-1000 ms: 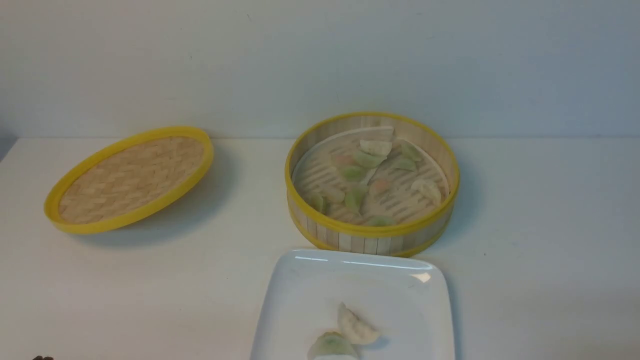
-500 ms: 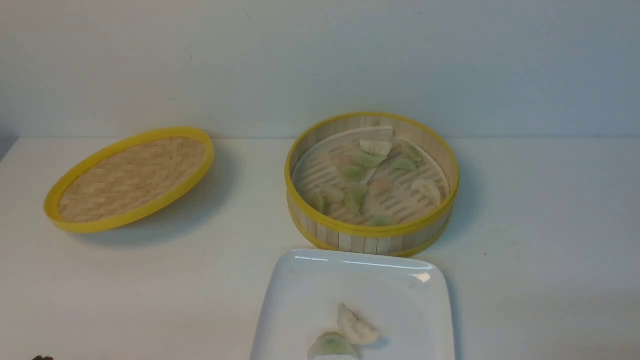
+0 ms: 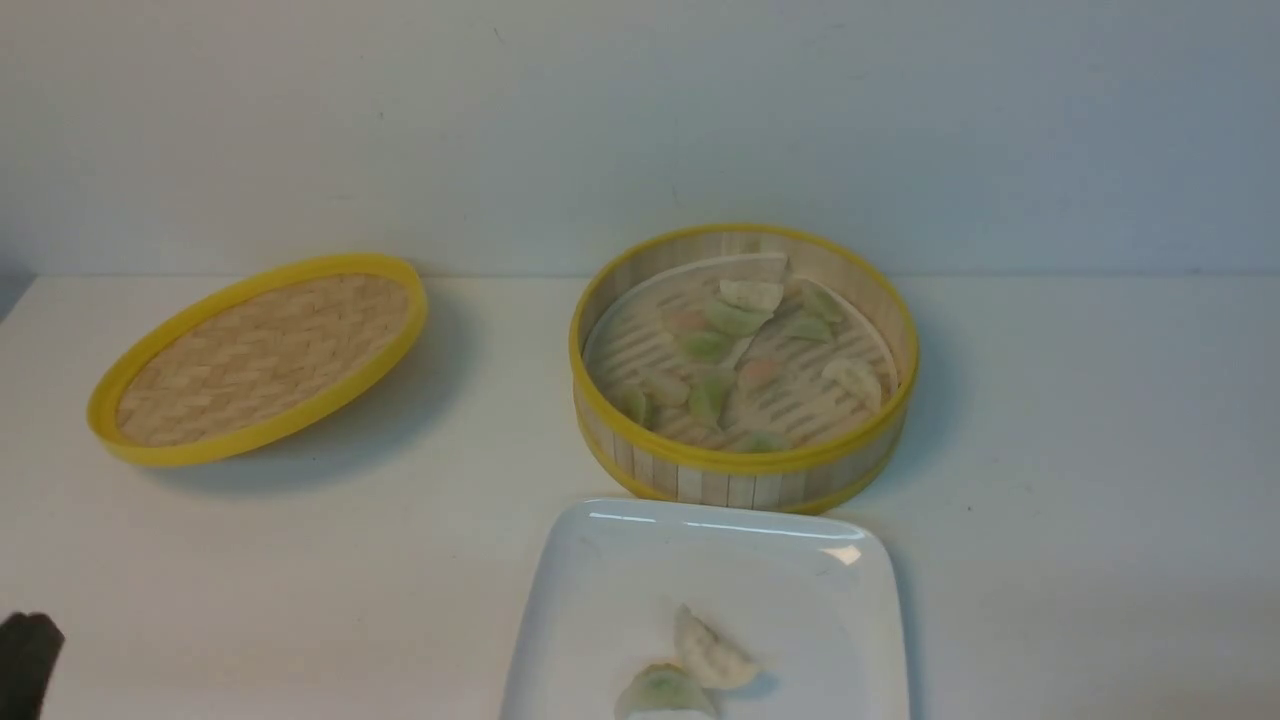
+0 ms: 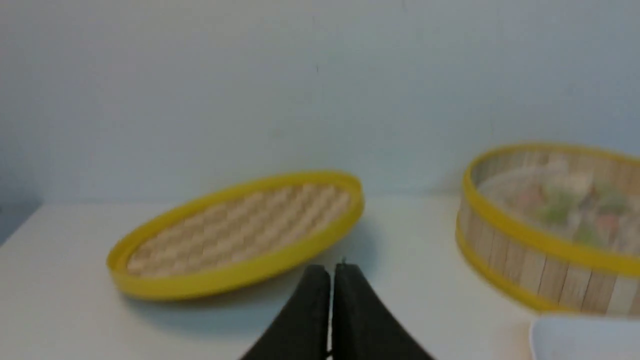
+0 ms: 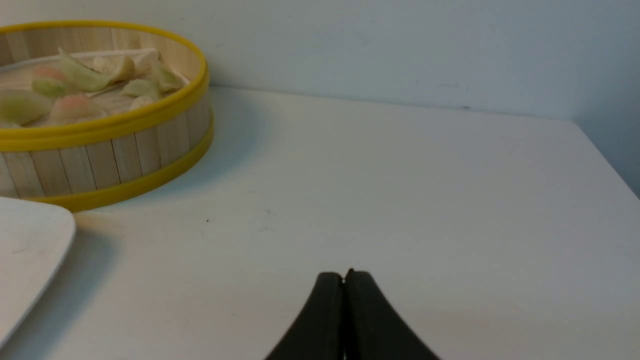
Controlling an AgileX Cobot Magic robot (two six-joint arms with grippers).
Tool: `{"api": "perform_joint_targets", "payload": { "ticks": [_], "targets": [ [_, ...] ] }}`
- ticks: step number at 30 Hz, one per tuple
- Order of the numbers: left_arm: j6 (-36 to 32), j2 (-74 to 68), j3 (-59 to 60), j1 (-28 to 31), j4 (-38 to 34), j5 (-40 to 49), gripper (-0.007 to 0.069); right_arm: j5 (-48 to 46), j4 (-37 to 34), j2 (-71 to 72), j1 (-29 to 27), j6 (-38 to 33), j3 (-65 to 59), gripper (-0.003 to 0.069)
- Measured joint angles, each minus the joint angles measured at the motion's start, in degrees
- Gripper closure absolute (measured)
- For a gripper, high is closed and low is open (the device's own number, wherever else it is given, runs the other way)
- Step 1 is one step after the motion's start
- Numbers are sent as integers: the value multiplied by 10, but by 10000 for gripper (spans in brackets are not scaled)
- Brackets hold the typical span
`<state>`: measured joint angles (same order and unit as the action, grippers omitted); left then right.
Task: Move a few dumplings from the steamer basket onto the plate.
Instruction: Use the left arm to grab a dumpling from the steamer
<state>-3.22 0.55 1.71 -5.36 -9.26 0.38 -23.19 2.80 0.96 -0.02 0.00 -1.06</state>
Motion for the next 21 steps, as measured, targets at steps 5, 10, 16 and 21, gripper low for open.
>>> {"api": "perform_joint_targets", "payload": {
  "ticks": [5,10,16,21],
  "targets": [
    [40,0,0,0,-30,-128,631,10,-6,0,0,6,-1,673],
    [146,0,-15,0,-46,-202,631,96,-125,0,1,68,-6,673],
    [198,-86,-192,0,-15,-43,631,179,-318,0,1,144,-6,673],
    [180,-238,-381,0,2,211,631,190,-362,0,1,150,-6,673]
  ]
}}
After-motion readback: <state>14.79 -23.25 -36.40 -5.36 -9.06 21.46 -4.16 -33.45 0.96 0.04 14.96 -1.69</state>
